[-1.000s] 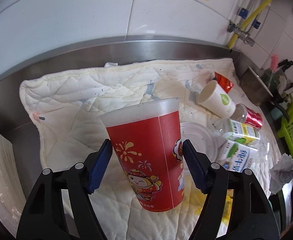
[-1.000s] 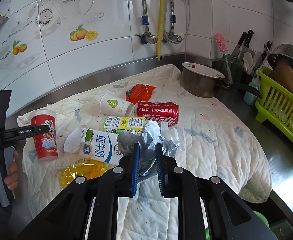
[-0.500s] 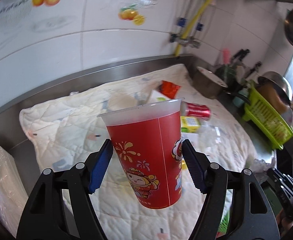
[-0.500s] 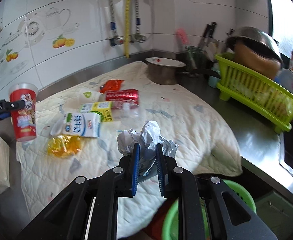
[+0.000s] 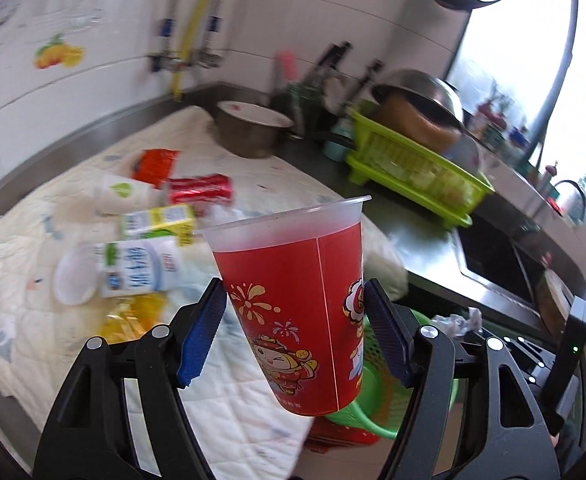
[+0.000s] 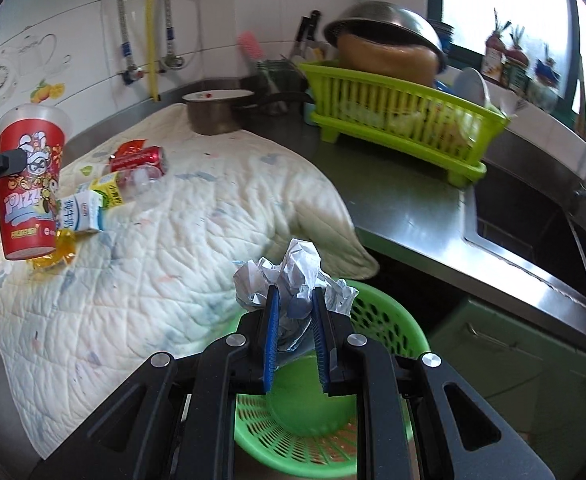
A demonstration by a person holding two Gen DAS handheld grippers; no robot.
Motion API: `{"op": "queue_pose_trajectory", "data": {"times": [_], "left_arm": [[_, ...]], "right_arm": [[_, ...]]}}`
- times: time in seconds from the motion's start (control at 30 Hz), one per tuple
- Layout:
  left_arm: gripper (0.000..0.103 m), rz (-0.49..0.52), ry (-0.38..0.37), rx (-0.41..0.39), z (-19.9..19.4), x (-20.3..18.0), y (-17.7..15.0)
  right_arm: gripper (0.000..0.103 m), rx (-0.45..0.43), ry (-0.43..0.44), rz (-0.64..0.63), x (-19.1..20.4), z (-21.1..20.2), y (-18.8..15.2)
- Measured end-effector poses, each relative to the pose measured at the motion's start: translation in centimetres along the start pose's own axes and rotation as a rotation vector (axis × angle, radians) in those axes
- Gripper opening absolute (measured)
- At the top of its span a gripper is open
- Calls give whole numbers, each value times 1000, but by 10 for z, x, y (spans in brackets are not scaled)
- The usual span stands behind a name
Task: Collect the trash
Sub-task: 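Carry the foil over the green basket and open the right tool while the left tool carries the cup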
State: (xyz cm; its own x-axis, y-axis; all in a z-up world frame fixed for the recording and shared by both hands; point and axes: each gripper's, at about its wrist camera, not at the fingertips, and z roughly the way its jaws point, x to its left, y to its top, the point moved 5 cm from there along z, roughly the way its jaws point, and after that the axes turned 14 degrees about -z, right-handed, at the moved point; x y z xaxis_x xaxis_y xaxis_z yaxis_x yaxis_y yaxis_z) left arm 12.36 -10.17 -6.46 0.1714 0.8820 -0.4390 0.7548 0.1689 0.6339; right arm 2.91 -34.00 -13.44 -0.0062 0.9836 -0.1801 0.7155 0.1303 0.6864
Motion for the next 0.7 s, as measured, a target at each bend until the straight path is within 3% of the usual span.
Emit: {"op": "queue_pose_trajectory", "data": {"times": [0.3,0.7], "left_arm": [[69,113,-99,171,62,-75,-56],[69,161,-117,335,122,-101,-112]], "right_arm": [[17,54,-38,59,-31,-4,-36],[18,79,-60,99,-42,-9,-55]]}}
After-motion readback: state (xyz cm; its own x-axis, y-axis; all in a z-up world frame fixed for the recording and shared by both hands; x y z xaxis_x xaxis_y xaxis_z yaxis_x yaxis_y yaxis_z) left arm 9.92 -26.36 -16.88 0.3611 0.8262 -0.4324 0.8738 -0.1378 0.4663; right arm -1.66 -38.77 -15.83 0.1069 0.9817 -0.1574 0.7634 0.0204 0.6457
